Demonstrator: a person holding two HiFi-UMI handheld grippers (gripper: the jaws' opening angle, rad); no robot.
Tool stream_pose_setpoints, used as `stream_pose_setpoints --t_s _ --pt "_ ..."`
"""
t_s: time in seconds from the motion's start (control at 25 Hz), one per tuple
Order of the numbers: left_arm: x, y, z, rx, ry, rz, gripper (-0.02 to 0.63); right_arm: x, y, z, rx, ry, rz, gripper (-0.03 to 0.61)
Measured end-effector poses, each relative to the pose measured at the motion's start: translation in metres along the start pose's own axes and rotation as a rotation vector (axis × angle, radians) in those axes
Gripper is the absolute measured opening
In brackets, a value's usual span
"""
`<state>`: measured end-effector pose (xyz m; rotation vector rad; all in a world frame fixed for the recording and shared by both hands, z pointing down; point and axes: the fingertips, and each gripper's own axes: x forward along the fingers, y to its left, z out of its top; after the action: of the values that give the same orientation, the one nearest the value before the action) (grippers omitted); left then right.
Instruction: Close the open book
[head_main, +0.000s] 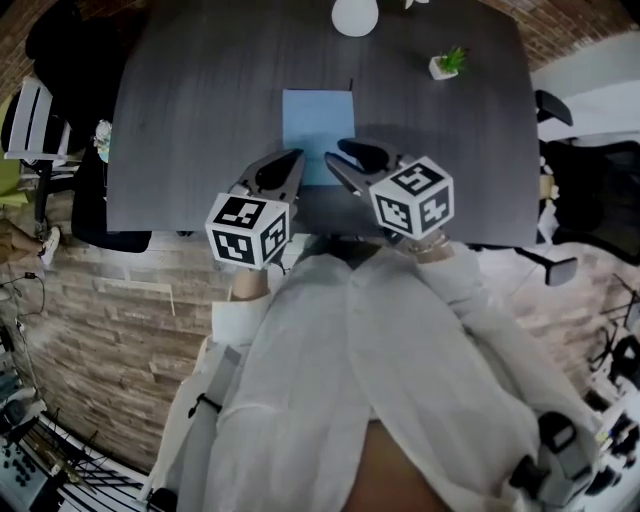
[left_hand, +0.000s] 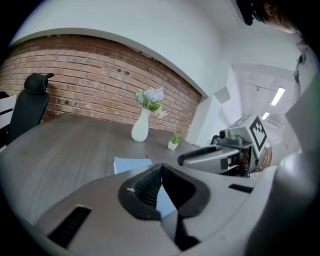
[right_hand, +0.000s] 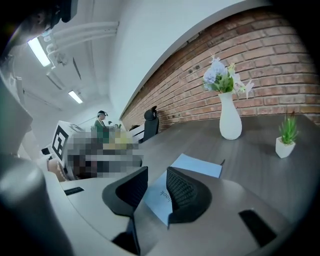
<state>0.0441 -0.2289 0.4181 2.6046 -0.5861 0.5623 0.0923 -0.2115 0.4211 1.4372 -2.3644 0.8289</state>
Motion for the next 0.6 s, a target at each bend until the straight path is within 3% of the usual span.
stream_pose_setpoints --t_s 0.2,0.4,0.6 --pt "0.004 -0.015 0.014 0.016 -0.025 -0.034 0.008 -0.015 0.001 0.013 -0.001 -0.07 0.026 0.103" --pt "0.003 -0.028 0.022 0.016 -0.063 -0.075 0.008 -0.027 -0.001 0.021 -0.018 -0.107 0.008 0.026" --pt "0.004 -0.024 0.016 0.036 -0.02 -0.025 0.008 -0.036 0.002 0.025 -0.041 -0.126 0.011 0.012"
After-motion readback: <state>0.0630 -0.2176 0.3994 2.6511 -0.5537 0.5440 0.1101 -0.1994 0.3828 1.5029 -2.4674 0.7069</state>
